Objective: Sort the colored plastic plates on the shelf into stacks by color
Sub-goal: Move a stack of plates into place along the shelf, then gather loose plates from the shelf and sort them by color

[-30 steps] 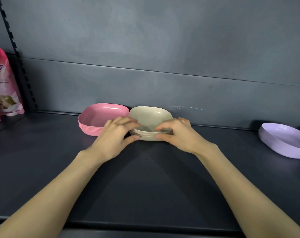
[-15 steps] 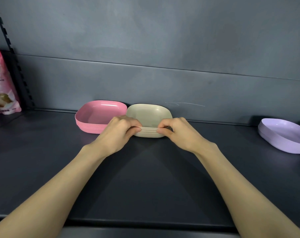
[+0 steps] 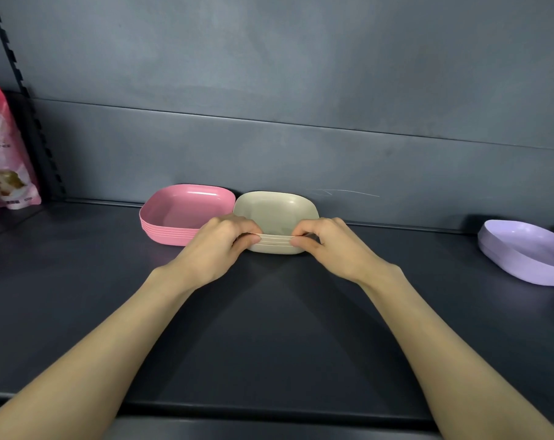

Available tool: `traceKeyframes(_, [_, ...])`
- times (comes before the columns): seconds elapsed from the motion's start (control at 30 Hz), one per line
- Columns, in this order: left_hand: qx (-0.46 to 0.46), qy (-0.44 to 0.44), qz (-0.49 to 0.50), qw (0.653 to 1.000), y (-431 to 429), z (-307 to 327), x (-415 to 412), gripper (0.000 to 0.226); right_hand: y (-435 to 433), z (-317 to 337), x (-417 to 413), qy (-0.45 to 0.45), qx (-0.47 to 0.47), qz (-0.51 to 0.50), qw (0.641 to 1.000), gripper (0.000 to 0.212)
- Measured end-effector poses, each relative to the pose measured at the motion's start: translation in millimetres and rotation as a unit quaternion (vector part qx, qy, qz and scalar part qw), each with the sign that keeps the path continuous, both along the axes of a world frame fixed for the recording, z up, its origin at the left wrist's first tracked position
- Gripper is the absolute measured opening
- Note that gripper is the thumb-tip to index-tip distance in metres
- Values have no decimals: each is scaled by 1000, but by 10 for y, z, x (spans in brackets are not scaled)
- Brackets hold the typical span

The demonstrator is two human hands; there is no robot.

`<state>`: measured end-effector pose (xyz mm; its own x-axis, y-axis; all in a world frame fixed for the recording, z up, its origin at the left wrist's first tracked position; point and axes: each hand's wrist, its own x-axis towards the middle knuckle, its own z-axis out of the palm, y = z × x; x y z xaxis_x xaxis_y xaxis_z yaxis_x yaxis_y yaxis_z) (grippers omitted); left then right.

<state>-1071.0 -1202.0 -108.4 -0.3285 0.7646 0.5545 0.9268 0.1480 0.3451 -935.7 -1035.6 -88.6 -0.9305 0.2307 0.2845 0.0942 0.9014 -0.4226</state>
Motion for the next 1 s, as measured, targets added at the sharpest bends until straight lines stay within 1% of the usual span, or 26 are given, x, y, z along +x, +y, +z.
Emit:
traceKeyframes(0.33, [-6, -12, 12, 1000, -3, -2, 24, 15, -38, 21, 7, -9, 12, -1, 1000, 19])
traceKeyframes(0.43, [-12, -4, 19, 1000, -6, 14, 38, 15, -34, 20, 1, -10, 18, -5, 1000, 18])
traceKeyframes(0.53, [-6, 3, 21, 1000, -27, 46, 83, 14, -54, 44, -3, -8, 30, -5, 1000, 13])
traceKeyframes(0.57, [-4, 1, 24, 1000, -32, 66, 93, 17, -58, 63, 2, -11, 34, -9, 999, 14])
traceKeyframes(0.63, [-19, -5, 33, 999, -38, 130, 104, 24, -45, 115, 29, -36, 34, -27, 998, 26])
traceKeyframes(0.73, [-80, -3, 50, 996, -20, 288, 109, 29, -19, 243, 110, -63, 41, -55, 996, 37])
traceKeyframes(0.83, [-114, -4, 49, 992, 46, 539, 201, 33, 3, 461, 289, -44, 54, -81, 994, 37])
traceKeyframes(1.0, [-97, 46, 43, 993, 248, 989, 617, 42, 95, 925, 780, 8, 96, -142, 985, 43])
